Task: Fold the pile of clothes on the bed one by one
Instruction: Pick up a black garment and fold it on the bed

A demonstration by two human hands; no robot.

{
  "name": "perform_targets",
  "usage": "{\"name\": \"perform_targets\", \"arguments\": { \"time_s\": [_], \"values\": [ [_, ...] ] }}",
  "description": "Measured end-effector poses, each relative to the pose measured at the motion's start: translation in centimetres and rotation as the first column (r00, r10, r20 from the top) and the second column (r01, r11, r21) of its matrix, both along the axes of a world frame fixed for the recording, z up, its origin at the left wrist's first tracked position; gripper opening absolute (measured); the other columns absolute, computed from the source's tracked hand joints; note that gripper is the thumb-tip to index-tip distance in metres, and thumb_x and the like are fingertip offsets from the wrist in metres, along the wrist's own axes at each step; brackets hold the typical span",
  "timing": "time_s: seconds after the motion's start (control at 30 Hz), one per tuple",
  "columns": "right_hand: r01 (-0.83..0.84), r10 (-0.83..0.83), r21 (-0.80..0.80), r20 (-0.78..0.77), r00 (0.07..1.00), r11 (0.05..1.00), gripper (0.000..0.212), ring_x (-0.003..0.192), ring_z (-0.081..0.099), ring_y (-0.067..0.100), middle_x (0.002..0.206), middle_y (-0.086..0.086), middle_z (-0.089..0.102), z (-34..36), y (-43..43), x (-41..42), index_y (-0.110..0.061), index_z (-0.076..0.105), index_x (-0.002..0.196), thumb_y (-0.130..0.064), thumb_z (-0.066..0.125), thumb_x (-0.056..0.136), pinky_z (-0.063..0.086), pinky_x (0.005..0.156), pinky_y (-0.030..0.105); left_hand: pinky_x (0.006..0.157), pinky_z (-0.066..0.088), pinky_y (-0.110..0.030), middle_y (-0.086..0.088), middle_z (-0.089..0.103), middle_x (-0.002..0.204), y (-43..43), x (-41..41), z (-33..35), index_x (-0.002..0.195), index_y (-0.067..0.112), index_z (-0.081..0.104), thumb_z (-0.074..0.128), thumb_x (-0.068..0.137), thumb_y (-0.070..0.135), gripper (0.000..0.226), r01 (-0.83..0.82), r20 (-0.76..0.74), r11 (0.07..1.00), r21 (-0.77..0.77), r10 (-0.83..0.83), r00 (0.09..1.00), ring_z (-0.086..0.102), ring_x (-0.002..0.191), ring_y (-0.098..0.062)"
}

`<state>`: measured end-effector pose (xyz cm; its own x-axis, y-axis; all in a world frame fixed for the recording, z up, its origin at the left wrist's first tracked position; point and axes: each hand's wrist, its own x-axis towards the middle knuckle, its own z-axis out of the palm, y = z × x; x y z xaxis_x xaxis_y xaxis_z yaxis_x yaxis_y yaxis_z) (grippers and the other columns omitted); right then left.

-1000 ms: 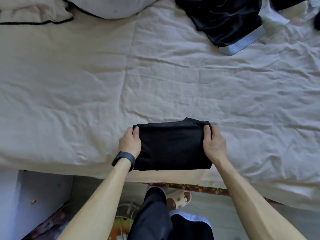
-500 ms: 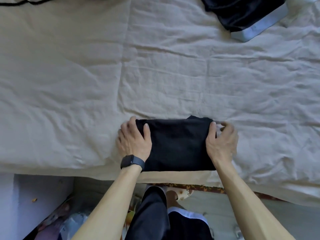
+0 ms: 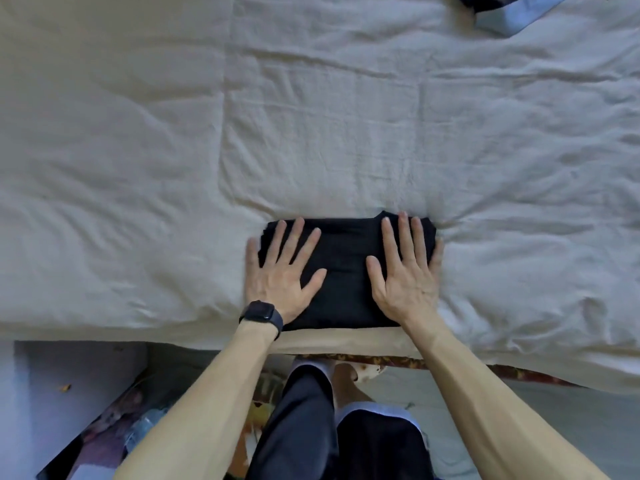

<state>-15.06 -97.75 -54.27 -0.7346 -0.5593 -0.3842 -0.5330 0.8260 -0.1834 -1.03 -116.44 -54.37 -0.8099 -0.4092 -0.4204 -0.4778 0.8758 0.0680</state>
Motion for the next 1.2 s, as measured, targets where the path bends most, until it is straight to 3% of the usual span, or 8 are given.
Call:
{"name": "perform_targets", "arguments": {
  "time_s": [0.13,0.23,0.37,0.43,0.53,0.6,0.87,1.2],
  "values": [
    [0.187,-0.189,0.041,0.071,0.979,0.982,0.083,0.154,-0.023,0.021,0.164,-0.005,-0.026,0.0,0.2,-0.1,-0.033,-0.013,0.159,-0.069,0.027,0.095,-0.011,0.124,0.05,0.119,-0.01,-0.052,0.006,-0.002,0.167,-0.9,0.6,0.2,0.157,0.038,-0.002,0.018,0.097,0.063,0.068,0.001,0.03,1.0,0.018,-0.001,1.0,-0.001,0.152,-0.014],
    [0.235,-0.241,0.056,0.116,0.964,0.97,0.083,0.154,-0.022,0.02,0.166,-0.002,-0.023,0.8,0.2,-0.6,-0.034,-0.015,0.159,-0.072,0.023,0.095,-0.01,0.125,0.048,0.119,-0.008,-0.054,0.002,-0.003,0.168,-0.1,0.5,1.5,0.159,0.038,0.007,0.024,0.098,0.06,0.067,-0.296,-0.012,0.955,-0.036,0.295,0.955,-0.001,0.155,-0.024],
    [0.361,-0.361,0.03,0.16,0.919,0.932,0.074,0.155,0.003,0.023,0.171,-0.001,-0.002,3.7,-0.8,-1.2,-0.032,0.0,0.162,-0.063,0.027,0.101,0.01,0.124,0.048,0.104,0.039,-0.048,-0.005,0.042,0.15,0.0,0.7,5.1,0.154,0.035,0.033,0.048,0.1,0.039,0.056,-0.468,-0.172,0.88,0.087,0.476,0.863,0.043,0.13,-0.027],
    [0.504,-0.483,-0.031,0.243,0.841,0.863,0.067,0.15,0.023,0.028,0.166,0.005,0.019,5.2,-0.6,-2.1,-0.03,0.013,0.162,-0.055,0.034,0.103,0.024,0.119,0.047,0.091,0.043,-0.032,0.001,0.05,0.125,-0.1,0.4,6.9,0.14,0.033,0.051,0.054,0.1,0.032,0.041,-0.601,-0.193,0.734,0.315,0.67,0.717,0.053,0.11,-0.019],
    [0.664,-0.573,-0.029,0.478,0.666,0.747,0.058,0.133,0.049,0.027,0.146,0.004,0.051,6.4,0.9,-3.8,-0.03,0.036,0.154,-0.048,0.045,0.1,0.041,0.108,0.042,0.078,0.041,-0.026,0.006,0.06,0.101,-0.7,-0.1,8.0,0.105,0.024,0.061,0.058,0.099,0.029,0.009,-0.796,0.005,0.327,0.51,0.924,0.383,0.063,0.1,-0.022],
    [0.707,-0.574,-0.012,0.573,0.584,0.707,0.054,0.123,0.058,0.021,0.133,-0.004,0.062,7.0,1.4,-4.7,-0.03,0.043,0.148,-0.043,0.056,0.097,0.046,0.104,0.04,0.077,0.04,-0.025,0.013,0.061,0.09,-1.1,-0.3,8.2,0.103,0.021,0.061,0.065,0.095,0.027,0.01,-0.817,0.096,0.217,0.534,0.945,0.313,0.063,0.098,-0.02],
    [0.788,-0.651,0.128,0.65,0.392,0.602,0.06,0.106,0.068,0.019,0.11,-0.003,0.071,4.6,2.4,-6.1,-0.017,0.063,0.111,-0.059,0.077,0.07,0.056,0.094,0.041,0.082,0.043,-0.029,0.006,0.064,0.1,-2.0,-0.5,6.7,0.117,0.016,0.062,0.072,0.09,0.036,0.035,-0.831,0.238,0.142,0.538,0.92,0.312,0.059,0.092,-0.017],
    [0.859,-0.435,0.017,0.867,0.243,0.513,0.048,0.11,0.068,0.01,0.121,-0.011,0.069,5.4,3.3,-5.9,-0.026,0.052,0.138,-0.014,0.07,0.095,0.055,0.094,0.031,0.084,0.053,-0.029,0.008,0.068,0.104,-1.4,0.5,7.0,0.106,0.025,0.059,0.071,0.091,0.036,0.023,-0.707,0.163,0.178,0.685,0.908,0.386,0.067,0.099,-0.012]
  ]
}}
